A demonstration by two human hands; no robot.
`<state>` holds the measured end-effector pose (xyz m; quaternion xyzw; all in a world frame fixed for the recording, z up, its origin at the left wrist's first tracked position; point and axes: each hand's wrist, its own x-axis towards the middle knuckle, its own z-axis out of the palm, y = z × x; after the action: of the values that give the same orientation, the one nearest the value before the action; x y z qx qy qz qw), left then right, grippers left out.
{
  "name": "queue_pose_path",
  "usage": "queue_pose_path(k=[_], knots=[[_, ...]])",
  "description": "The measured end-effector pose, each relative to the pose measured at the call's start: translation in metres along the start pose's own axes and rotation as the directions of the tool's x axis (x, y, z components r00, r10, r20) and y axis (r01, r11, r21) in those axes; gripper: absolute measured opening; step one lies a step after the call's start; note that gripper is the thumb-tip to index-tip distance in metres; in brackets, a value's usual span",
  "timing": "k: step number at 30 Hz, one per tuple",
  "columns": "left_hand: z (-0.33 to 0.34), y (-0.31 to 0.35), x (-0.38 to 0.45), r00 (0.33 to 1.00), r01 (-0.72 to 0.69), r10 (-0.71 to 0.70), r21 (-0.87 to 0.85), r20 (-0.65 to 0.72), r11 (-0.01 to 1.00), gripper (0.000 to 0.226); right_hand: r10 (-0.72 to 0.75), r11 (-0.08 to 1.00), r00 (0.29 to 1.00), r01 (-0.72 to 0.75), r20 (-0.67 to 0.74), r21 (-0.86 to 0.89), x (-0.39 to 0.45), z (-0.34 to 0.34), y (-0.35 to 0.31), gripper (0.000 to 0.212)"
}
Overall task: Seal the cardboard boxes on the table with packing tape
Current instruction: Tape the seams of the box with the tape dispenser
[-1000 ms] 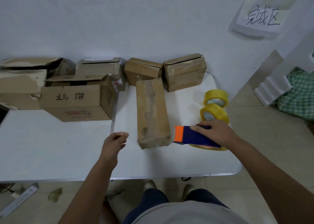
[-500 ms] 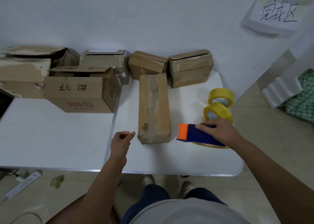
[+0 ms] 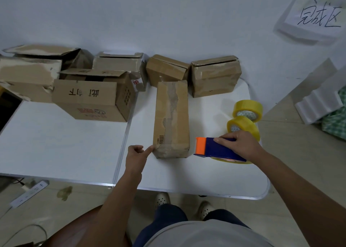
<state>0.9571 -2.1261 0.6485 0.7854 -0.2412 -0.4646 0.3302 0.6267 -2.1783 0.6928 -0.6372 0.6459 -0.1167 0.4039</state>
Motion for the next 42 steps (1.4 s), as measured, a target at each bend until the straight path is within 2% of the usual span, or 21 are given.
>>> queue_pose_path(k=[8,15,22,33,39,42], knots=[[0.005,0.001,0.003,1.0,-0.013,0.013,0.034,-0.016,0.999,0.05,0.019,0.999,1.0,-0.019,0.005,0.033,0.004,0.007,0.005,0.033],[-0.012,0.014,0.02,1.0,-0.006,0.003,0.086,0.026,0.996,0.047,0.011,0.999,1.0,-0.011,0.011,0.039,0.004,0.026,0.003,0.039],[-0.017,0.028,0.039,0.999,-0.043,0.039,0.124,0.035,0.991,0.046,0.019,0.999,0.999,-0.017,-0.04,0.049,-0.001,0.038,-0.002,0.038],[-0.025,0.026,0.045,0.991,-0.033,0.001,0.24,0.131,0.97,0.051,0.075,0.995,0.995,-0.07,-0.065,0.077,-0.005,0.046,-0.002,0.037],[-0.025,0.025,0.045,0.993,-0.035,-0.004,0.333,0.118,0.942,0.066,0.059,0.998,0.995,-0.057,-0.077,0.023,-0.003,0.044,-0.002,0.041],[-0.033,0.021,0.05,0.992,-0.03,-0.011,0.325,0.124,0.945,0.081,0.045,0.999,0.997,-0.046,-0.069,-0.004,-0.002,0.043,-0.001,0.043]])
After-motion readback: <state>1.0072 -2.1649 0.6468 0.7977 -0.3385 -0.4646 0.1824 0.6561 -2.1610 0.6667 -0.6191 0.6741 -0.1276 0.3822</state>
